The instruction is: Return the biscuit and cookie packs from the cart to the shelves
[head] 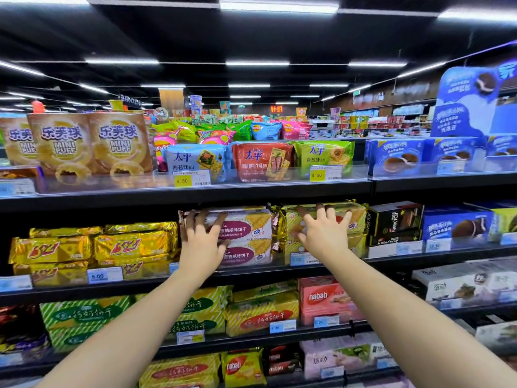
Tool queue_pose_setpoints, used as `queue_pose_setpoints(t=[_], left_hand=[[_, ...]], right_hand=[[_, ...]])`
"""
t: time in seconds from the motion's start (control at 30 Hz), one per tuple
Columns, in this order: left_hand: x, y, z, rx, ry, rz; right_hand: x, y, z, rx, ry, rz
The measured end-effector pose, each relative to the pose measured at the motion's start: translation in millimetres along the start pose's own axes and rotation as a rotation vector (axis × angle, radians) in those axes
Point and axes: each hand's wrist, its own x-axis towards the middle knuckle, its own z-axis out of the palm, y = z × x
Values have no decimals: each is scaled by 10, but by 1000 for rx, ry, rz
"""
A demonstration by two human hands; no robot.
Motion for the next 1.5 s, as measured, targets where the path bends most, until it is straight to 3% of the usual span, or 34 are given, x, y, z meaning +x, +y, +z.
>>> queue_pose_setpoints(t=[0.1, 0.27, 0.4, 0.5, 0.77, 1.5], left_hand=[[-23, 149, -33, 65, 26, 20], [-53, 560, 71, 23, 152, 241], [-78, 924, 248, -25, 153, 483], [-107, 1146, 395, 20, 82, 606], [-286, 1269, 713, 158, -42, 525], [-576, 1228, 396, 214, -101, 514]], right_hand=[[14, -33, -62, -5, -23, 12], [-116, 108, -21, 47, 31, 0], [-322, 352, 135, 62, 106, 4], [-467, 538, 250, 69, 54, 4], [-733, 619, 557, 136, -147, 1], [-892, 367, 555, 220, -163, -71]])
